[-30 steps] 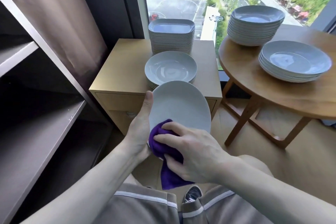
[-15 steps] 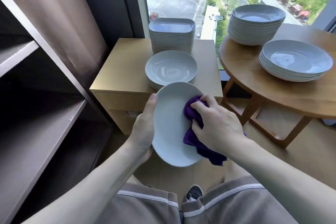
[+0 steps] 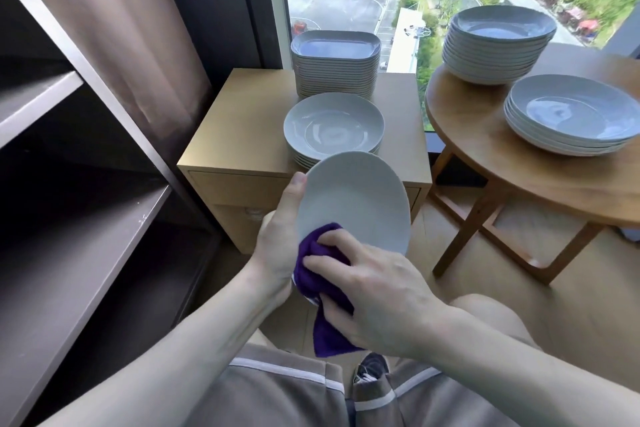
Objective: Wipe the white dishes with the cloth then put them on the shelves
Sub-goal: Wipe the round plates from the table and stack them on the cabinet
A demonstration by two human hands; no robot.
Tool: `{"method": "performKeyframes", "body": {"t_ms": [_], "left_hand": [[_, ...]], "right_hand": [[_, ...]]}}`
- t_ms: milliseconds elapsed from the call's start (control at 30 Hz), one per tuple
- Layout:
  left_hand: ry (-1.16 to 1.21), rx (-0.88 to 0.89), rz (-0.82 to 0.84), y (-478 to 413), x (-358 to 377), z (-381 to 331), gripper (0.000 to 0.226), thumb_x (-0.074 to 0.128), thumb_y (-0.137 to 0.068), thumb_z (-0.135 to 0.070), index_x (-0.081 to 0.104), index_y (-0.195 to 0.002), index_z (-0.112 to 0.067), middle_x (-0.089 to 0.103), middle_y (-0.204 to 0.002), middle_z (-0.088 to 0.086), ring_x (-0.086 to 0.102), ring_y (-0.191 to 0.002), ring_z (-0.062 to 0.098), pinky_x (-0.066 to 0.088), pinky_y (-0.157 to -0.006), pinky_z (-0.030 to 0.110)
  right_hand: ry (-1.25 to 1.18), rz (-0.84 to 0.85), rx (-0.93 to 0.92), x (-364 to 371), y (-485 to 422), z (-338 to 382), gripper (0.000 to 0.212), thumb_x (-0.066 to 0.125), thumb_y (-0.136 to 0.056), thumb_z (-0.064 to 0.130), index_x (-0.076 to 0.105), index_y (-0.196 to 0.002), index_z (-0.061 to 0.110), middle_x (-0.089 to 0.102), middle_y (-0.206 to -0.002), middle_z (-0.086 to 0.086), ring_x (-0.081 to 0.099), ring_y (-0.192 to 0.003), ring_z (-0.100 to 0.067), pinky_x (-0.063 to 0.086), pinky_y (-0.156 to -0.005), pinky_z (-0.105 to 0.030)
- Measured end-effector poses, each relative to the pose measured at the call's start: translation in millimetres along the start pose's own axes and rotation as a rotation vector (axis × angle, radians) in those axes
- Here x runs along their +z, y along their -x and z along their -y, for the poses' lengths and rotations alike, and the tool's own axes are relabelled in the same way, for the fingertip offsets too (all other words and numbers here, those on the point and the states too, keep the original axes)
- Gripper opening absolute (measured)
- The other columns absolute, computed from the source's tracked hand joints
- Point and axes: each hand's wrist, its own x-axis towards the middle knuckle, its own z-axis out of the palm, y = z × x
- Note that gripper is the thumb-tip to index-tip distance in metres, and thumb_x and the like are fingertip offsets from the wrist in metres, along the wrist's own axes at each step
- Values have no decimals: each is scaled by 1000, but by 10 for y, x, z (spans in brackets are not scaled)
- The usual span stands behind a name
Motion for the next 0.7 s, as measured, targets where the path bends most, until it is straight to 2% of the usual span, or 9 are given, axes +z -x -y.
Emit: {"method": "performKeyframes", "body": {"t_ms": [67, 133, 200, 300, 367, 433, 500, 600, 700], "left_hand": [[-29, -23, 29, 35, 43, 43, 68, 65, -85, -70, 79, -113, -9, 75, -114, 20, 72, -107, 35, 56, -97, 45], [-66, -24, 33, 49, 73, 92, 68, 67, -79, -71, 81, -105, -9, 76, -109, 19, 73, -107, 34, 53, -104, 47], [-72, -11, 23, 56, 102, 135, 62, 62, -86, -65, 81, -109, -11, 76, -116, 19, 71, -115, 32, 48, -112, 49], [-30, -20, 68, 63, 128, 157, 61, 55, -91, -60, 77, -121, -12, 71, -128, 22, 64, -127, 37, 41, -118, 55], [-59, -14, 60, 65, 115, 136, 63, 56, -89, -64, 79, -116, -12, 73, -124, 23, 68, -121, 39, 46, -113, 56], [-121, 19, 7, 72, 90, 91, 65, 56, -87, -68, 81, -103, -11, 76, -114, 22, 75, -102, 33, 55, -97, 51], [-149, 60, -39, 74, 52, 41, 69, 55, -86, -71, 79, -95, -6, 75, -110, 24, 75, -92, 31, 55, -86, 48], [-127, 149, -84, 68, 15, -52, 63, 58, -82, -75, 81, -89, -16, 77, -106, 22, 76, -95, 34, 57, -83, 46], [-71, 232, -107, 39, -13, -122, 60, 60, -74, -77, 83, -89, -24, 80, -104, 12, 77, -96, 31, 59, -81, 44]], "right_hand": [[14, -116, -31, -38, -25, -12, 37, 57, -86, 34, 67, -120, 22, 60, -127, -5, 65, -89, -26, 56, -62, -38], [58, -213, -37, -50, -56, -72, 35, 61, -85, 28, 70, -118, 18, 62, -128, -10, 66, -91, -30, 57, -63, -43], [95, -300, 6, -66, -93, -173, 35, 65, -83, 25, 71, -116, 18, 63, -129, -10, 67, -91, -31, 57, -61, -42], [141, -368, 125, -92, -146, -358, 36, 66, -83, 30, 69, -118, 21, 60, -129, -7, 67, -90, -29, 55, -56, -34], [173, -347, 206, -72, -157, -477, 37, 68, -83, 32, 66, -118, 23, 57, -129, -4, 67, -90, -28, 50, -55, -31], [199, -292, 287, -29, -147, -574, 35, 69, -82, 33, 64, -116, 25, 56, -126, -3, 66, -82, -29, 46, -54, -30], [216, -224, 355, 0, -143, -633, 31, 68, -83, 34, 63, -112, 24, 55, -122, -3, 65, -76, -30, 44, -54, -30], [247, -127, 358, 38, -123, -630, 28, 60, -87, 37, 62, -112, 24, 52, -119, -1, 61, -74, -25, 40, -54, -29], [211, -17, 230, 107, -63, -471, 29, 56, -91, 38, 59, -118, 25, 50, -123, 0, 61, -85, -21, 49, -62, -29]]}}
